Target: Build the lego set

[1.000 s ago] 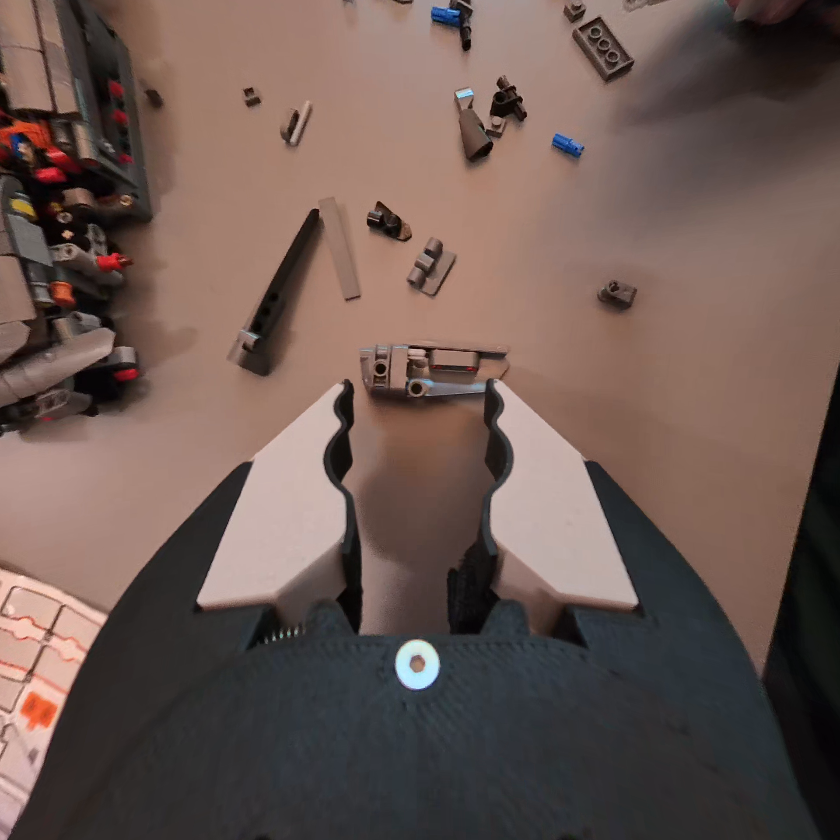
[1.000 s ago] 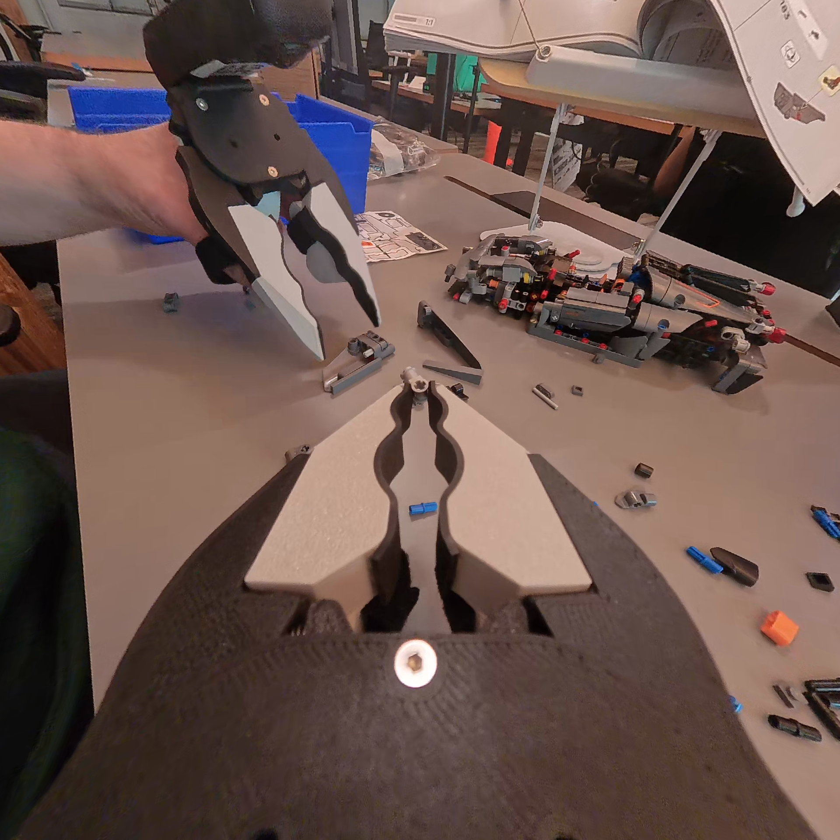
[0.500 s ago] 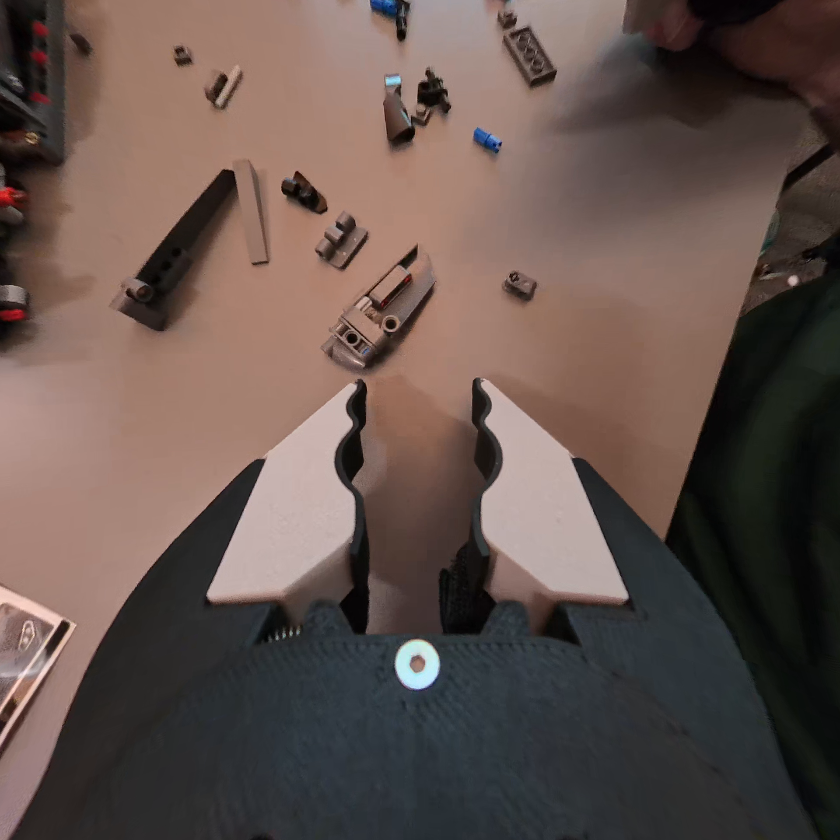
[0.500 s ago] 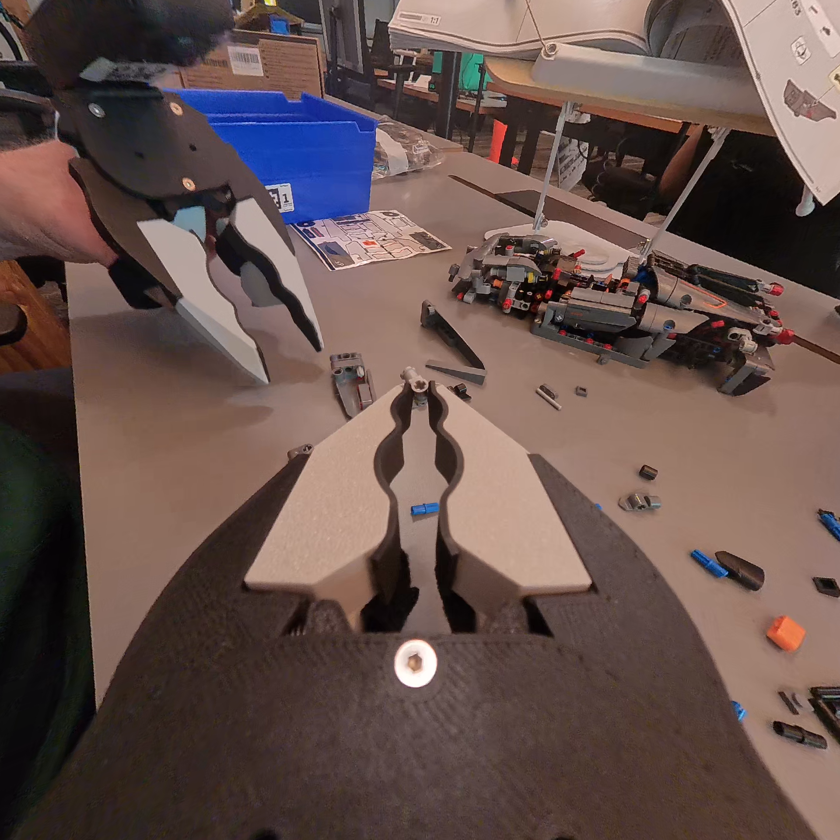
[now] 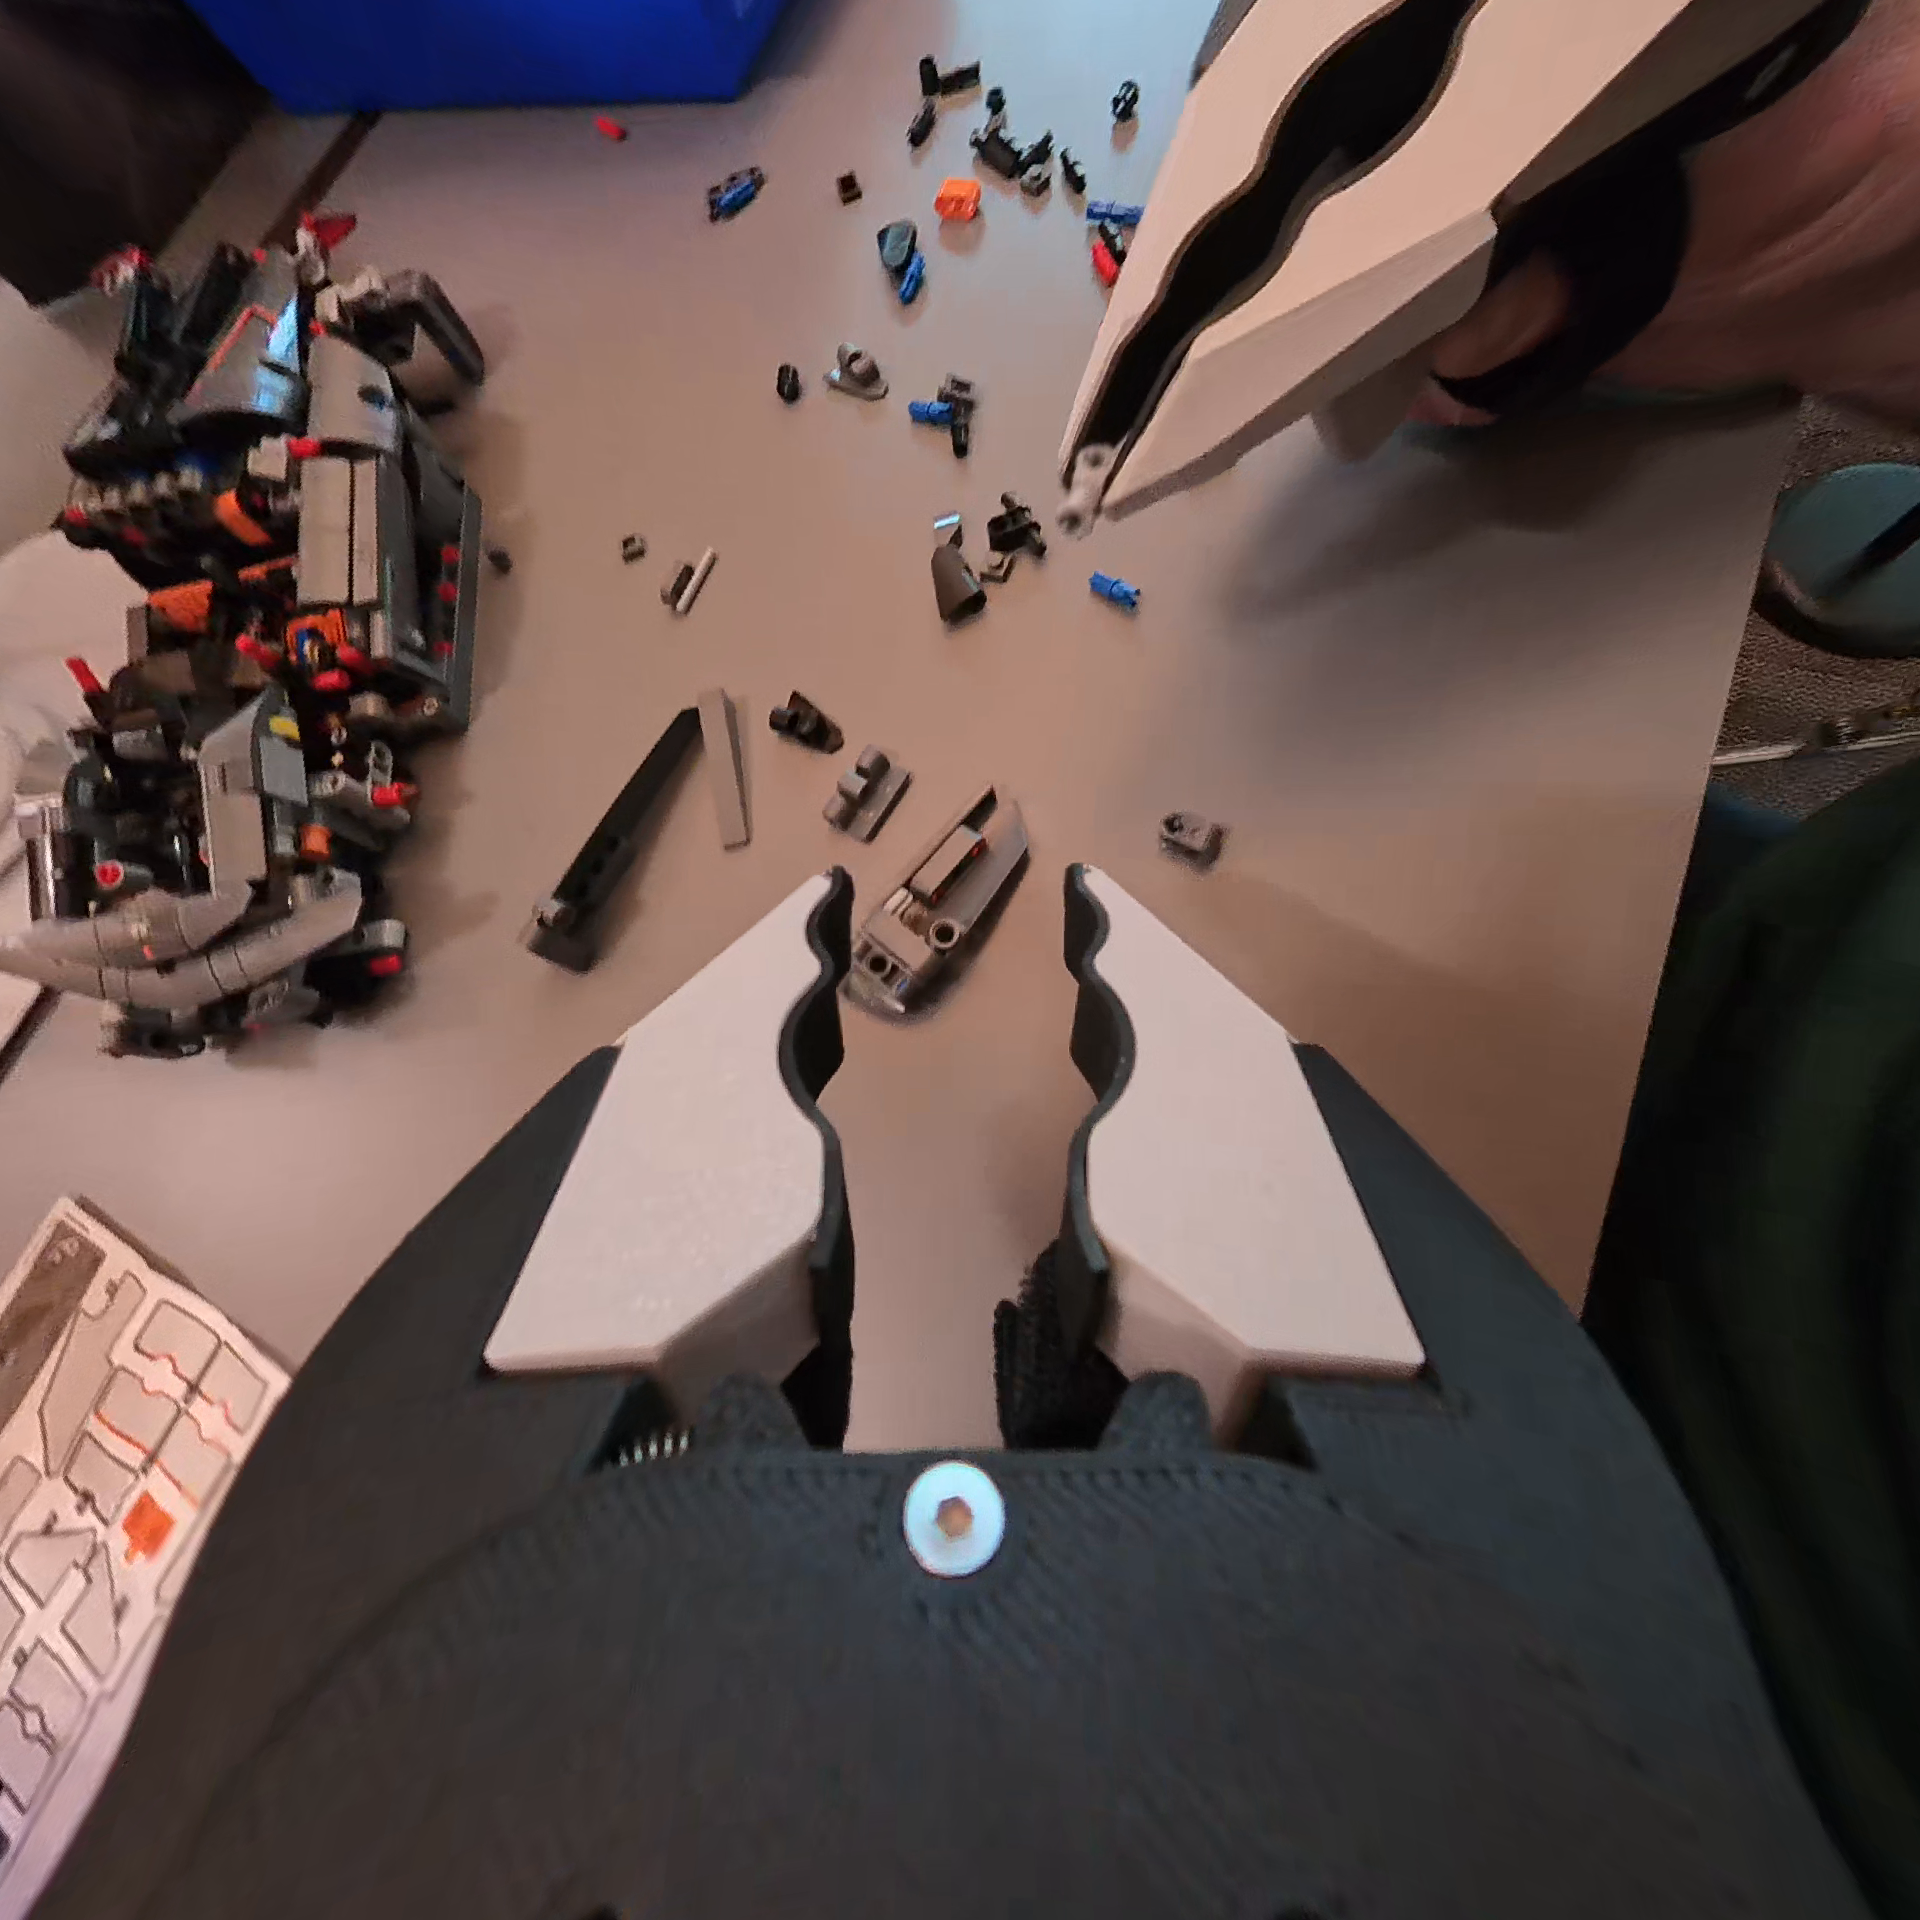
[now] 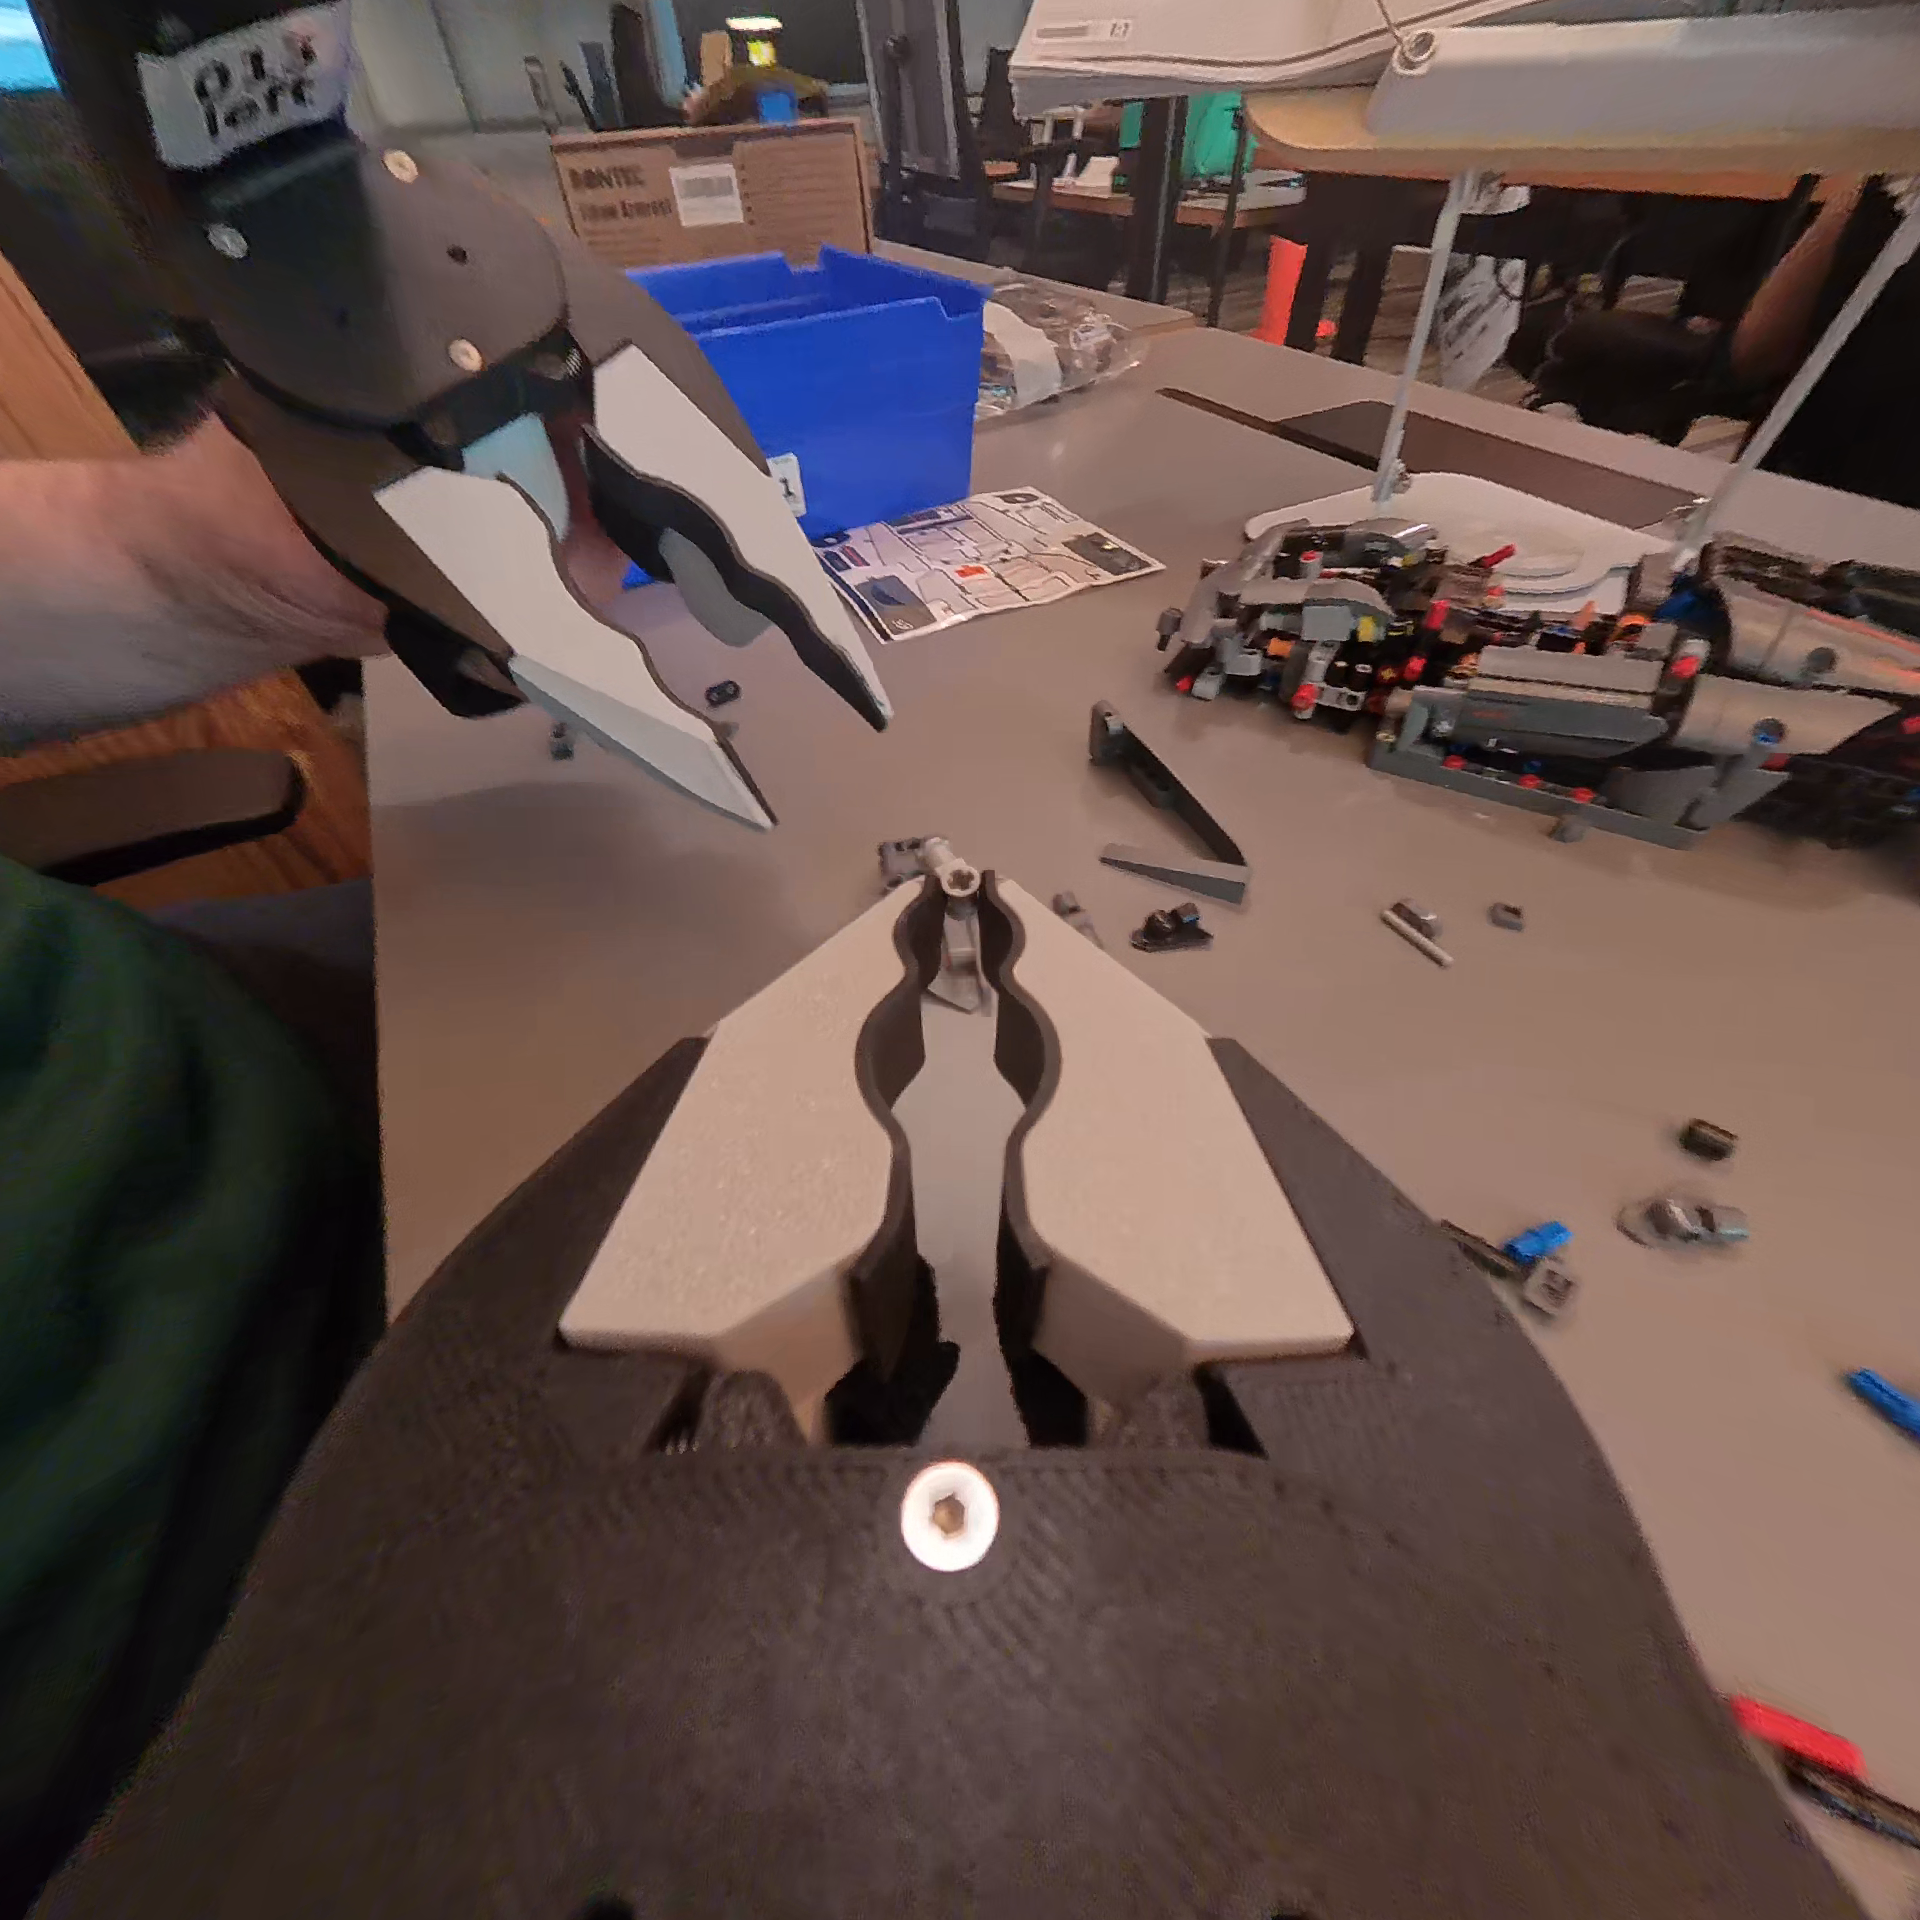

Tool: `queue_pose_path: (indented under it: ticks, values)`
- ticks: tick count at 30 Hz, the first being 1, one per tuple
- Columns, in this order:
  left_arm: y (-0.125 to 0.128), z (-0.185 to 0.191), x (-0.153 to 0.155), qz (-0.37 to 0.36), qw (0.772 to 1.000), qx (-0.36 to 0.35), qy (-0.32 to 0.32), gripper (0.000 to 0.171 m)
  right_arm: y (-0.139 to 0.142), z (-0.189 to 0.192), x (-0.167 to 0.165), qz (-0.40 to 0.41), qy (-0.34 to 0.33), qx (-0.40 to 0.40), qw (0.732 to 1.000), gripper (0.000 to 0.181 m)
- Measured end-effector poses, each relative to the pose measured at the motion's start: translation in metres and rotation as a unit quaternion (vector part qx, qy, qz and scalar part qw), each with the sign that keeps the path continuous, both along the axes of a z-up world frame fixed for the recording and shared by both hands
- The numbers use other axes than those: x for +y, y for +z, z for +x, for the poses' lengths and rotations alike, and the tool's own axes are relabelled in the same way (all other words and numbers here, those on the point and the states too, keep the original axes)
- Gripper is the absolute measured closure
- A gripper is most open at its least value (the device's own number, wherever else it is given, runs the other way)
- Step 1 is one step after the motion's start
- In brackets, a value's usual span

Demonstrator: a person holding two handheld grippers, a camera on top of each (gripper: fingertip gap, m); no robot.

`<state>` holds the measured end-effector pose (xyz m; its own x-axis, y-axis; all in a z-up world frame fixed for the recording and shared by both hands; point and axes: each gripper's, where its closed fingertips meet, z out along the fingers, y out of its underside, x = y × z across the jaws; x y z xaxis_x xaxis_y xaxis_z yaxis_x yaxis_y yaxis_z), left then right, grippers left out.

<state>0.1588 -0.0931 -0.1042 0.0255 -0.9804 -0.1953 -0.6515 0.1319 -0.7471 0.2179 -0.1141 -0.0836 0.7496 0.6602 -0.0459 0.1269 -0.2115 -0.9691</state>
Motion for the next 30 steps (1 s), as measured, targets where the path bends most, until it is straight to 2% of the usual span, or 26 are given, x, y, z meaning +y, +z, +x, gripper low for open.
queue_pose_path:
  ticks: [9,16,18,30]
  values:
    - [0.019,0.027,-0.01,0.125,0.99,-0.026,-0.055,0.151,0.015,-0.017,-0.001,-0.051,0.053,0.127,0.989,0.177]
    - [0.033,0.035,-0.016,0.202,0.975,-0.043,-0.082,0.16,0.015,-0.026,-0.001,-0.085,0.081,0.154,0.981,0.177]
    - [0.032,0.036,-0.018,0.208,0.973,-0.041,-0.095,0.165,0.016,-0.026,-0.001,-0.092,0.089,0.161,0.979,0.177]
    - [0.029,0.035,-0.02,0.249,0.961,-0.016,-0.122,0.167,0.013,-0.031,-0.001,-0.131,0.109,0.183,0.968,0.177]
